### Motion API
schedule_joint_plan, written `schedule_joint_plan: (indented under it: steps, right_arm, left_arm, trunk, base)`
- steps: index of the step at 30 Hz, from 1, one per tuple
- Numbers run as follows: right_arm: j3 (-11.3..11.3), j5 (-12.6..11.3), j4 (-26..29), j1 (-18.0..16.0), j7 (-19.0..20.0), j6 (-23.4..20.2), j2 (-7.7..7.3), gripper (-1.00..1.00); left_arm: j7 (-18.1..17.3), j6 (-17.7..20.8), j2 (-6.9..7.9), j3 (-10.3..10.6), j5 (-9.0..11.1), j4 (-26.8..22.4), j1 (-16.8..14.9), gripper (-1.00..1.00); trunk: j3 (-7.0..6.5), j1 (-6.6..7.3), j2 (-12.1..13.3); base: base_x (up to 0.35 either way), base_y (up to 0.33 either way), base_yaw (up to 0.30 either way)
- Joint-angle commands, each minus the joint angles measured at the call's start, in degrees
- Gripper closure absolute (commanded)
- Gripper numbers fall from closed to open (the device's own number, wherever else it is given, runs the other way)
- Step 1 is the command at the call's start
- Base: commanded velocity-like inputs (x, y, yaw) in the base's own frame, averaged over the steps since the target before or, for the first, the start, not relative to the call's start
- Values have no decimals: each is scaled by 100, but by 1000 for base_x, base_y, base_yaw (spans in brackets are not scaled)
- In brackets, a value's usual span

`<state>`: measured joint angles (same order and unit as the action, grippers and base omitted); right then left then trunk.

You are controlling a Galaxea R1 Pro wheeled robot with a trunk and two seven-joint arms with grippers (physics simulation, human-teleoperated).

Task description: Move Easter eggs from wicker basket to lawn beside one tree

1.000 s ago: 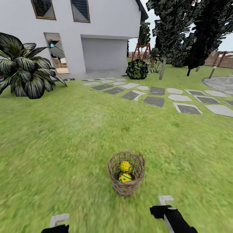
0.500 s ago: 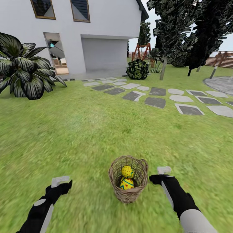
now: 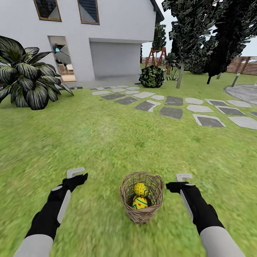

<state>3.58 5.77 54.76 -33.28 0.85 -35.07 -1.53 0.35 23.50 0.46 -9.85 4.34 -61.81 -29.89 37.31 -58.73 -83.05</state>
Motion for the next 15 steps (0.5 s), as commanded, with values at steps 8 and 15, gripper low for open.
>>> schedule_joint_plan:
  steps: [8, 15]
  right_arm:
    - [2, 50, 26, -3, 55, -7, -50, -100]
    - [-2, 47, 24, -3, 56, -9, -30, -100]
  left_arm:
    - [-15, 901, -70, 15, 45, -1007, -4, -100]
    - [-26, 1090, -101, 37, 37, -1069, 10, -100]
  trunk:
    - [5, 0, -3]
    - [5, 0, -3]
  base:
    - [0, 0, 0]
    - [0, -162, 0]
